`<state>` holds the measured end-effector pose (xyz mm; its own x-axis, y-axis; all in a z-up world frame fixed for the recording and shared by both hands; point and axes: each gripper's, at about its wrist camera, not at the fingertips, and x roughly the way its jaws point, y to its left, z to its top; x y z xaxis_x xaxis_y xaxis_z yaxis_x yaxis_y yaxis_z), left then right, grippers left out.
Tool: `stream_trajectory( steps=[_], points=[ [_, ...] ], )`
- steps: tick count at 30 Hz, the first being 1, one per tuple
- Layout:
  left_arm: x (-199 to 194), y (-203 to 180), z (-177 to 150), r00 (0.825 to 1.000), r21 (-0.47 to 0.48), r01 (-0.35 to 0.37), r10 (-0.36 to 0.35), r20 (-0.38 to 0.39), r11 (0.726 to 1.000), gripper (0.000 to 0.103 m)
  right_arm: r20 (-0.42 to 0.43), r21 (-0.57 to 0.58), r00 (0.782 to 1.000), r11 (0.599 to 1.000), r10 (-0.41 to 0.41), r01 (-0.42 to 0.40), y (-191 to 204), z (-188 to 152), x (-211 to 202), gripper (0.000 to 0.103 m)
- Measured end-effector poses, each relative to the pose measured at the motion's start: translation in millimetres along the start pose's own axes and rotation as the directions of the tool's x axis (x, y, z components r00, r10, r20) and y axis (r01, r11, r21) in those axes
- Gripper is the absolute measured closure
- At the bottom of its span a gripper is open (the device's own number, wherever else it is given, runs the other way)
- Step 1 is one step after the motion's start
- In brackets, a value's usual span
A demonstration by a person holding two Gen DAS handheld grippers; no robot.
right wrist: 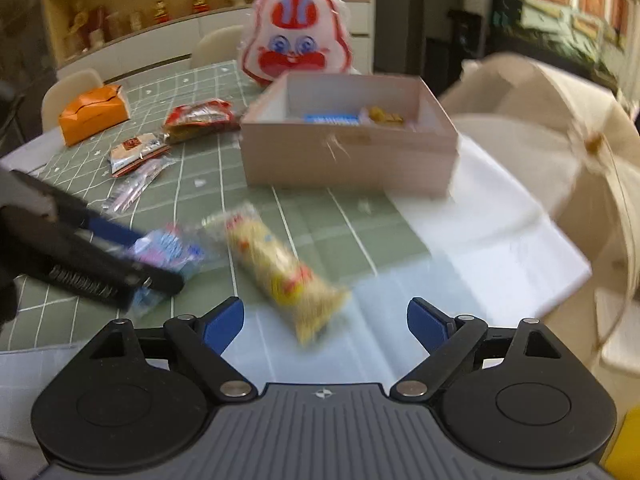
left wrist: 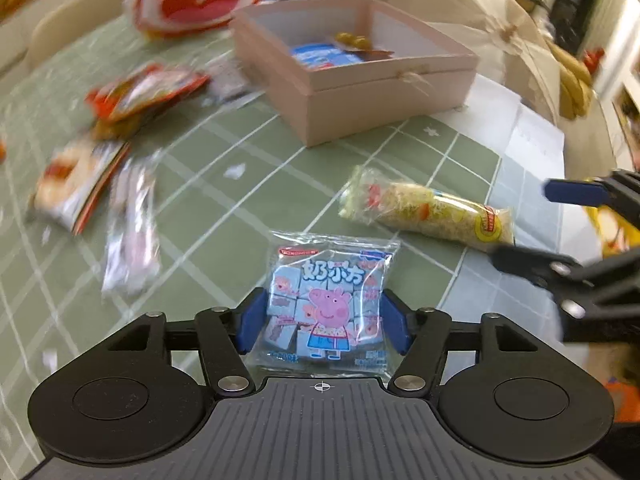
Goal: Organize snacks
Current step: 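Close the right gripper on the rice cracker roll while the left holds the Peppa pack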
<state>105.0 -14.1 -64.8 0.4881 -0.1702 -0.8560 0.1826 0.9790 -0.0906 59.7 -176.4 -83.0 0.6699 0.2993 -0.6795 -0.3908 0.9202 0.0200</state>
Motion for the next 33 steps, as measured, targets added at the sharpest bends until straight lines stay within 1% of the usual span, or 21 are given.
stream_trajectory(
  steps=[2, 3, 4, 5, 6, 7, 8, 9, 11, 13, 15, 17, 18, 19, 21, 23, 25, 27, 28, 31, 33],
  points=[
    [-9.4, 15.6, -10.0, 1.0, -0.086, 0.024, -0.024, 0.002, 0.996, 0.037, -0.006, -0.008, 1.0, 1.0, 0.004, -0.004, 5.5, 6.4, 12.8, 0.013],
    [-14.3, 23.8, -15.7, 1.0, -0.128, 0.028, -0.027, 0.005, 0.991, 0.037, -0.017, -0.004, 1.0, 1.0, 0.008, -0.008, 9.2, 8.5, 19.2, 0.015],
    [-19.1, 31.8, -21.7, 1.0, -0.166, 0.026, -0.025, 0.008, 0.986, 0.038, -0.042, 0.006, 0.999, 1.0, 0.028, -0.027, 13.4, 10.1, 24.8, 0.02],
    [-23.0, 38.2, -26.0, 1.0, -0.192, 0.023, -0.021, 0.011, 0.981, 0.038, -0.079, 0.026, 0.994, 0.997, 0.069, -0.067, 17.4, 12.2, 28.9, 0.022],
    [-26.7, 44.2, -31.1, 1.0, -0.216, 0.016, -0.014, 0.015, 0.976, 0.038, -0.107, 0.05, 0.985, 0.99, 0.135, -0.13, 20.3, 13.4, 29.2, 0.027],
    [-30.0, 49.4, -36.0, 1.0, -0.232, 0.009, -0.004, 0.02, 0.973, 0.038, -0.12, 0.072, 0.972, 0.979, 0.2, -0.192, 23.6, 12.7, 27.9, 0.029],
    [-32.2, 52.1, -39.3, 1.0, -0.24, 0.003, 0.002, 0.024, 0.971, 0.038, -0.119, 0.082, 0.962, 0.968, 0.247, -0.238, 28.1, 12.7, 24.7, 0.029],
    [-34.0, 54.6, -42.1, 1.0, -0.246, -0.002, 0.009, 0.028, 0.969, 0.038, -0.112, 0.076, 0.959, 0.965, 0.26, -0.252, 33.6, 13.0, 21.2, 0.029],
    [-36.1, 56.5, -46.0, 0.999, -0.252, -0.007, 0.017, 0.037, 0.968, 0.038, -0.095, 0.042, 0.972, 0.976, 0.215, -0.212, 44.8, 18.1, 19.5, 0.029],
    [-35.9, 54.4, -45.3, 0.999, -0.244, -0.016, 0.027, 0.042, 0.97, 0.037, -0.086, 0.046, 0.985, 0.988, 0.152, -0.148, 49.8, 27.1, 25.8, 0.029],
    [-33.9, 49.5, -44.4, 0.998, -0.23, -0.036, 0.046, 0.04, 0.972, 0.037, -0.109, 0.122, 0.99, 0.99, 0.087, -0.073, 48.8, 39.0, 38.3, 0.029],
    [-33.3, 45.6, -45.9, 0.997, -0.213, -0.055, 0.066, 0.043, 0.976, 0.037, -0.154, 0.192, 0.987, 0.981, 0.043, -0.013, 49.5, 48.5, 51.9, 0.029],
    [-33.9, 44.5, -47.6, 0.996, -0.208, -0.06, 0.071, 0.047, 0.976, 0.037, -0.162, 0.2, 0.986, 0.98, 0.027, 0.006, 52.0, 51.8, 55.8, 0.029],
    [-34.6, 44.1, -49.3, 0.996, -0.204, -0.061, 0.073, 0.05, 0.977, 0.037, -0.16, 0.189, 0.987, 0.982, 0.011, 0.019, 56.3, 53.3, 58.1, 0.029],
    [-34.9, 45.0, -50.1, 0.996, -0.204, -0.056, 0.068, 0.055, 0.977, 0.037, -0.143, 0.111, 0.989, 0.993, -0.028, 0.044, 68.5, 51.7, 59.0, 0.03],
    [-35.4, 47.0, -50.9, 0.996, -0.207, -0.047, 0.06, 0.059, 0.977, 0.037, -0.129, 0.032, 0.99, 0.998, -0.049, 0.053, 78.4, 44.6, 56.4, 0.035],
    [-35.9, 47.8, -51.8, 0.996, -0.207, -0.041, 0.055, 0.064, 0.977, 0.037, -0.13, -0.009, 0.99, 0.999, -0.049, 0.048, 83.7, 37.4, 54.1, 0.051],
    [-35.9, 47.5, -52.7, 0.996, -0.201, -0.039, 0.054, 0.068, 0.979, 0.037, -0.125, -0.004, 0.991, 0.999, -0.044, 0.044, 81.4, 30.6, 49.8, 0.056],
    [-36.0, 47.1, -53.2, 0.996, -0.195, -0.04, 0.054, 0.07, 0.98, 0.037, -0.122, 0.005, 0.992, 0.999, -0.042, 0.043, 78.7, 28.3, 47.6, 0.062],
    [-36.2, 46.3, -54.2, 0.996, -0.187, -0.039, 0.054, 0.075, 0.982, 0.037, -0.125, 0.017, 0.991, 0.998, -0.05, 0.052, 73.0, 25.0, 40.7, 0.072],
    [-36.2, 46.5, -54.5, 0.996, -0.186, -0.038, 0.053, 0.077, 0.982, 0.036, -0.13, 0.024, 0.99, 0.998, -0.049, 0.053, 68.0, 22.9, 36.6, 0.073]
  ],
)
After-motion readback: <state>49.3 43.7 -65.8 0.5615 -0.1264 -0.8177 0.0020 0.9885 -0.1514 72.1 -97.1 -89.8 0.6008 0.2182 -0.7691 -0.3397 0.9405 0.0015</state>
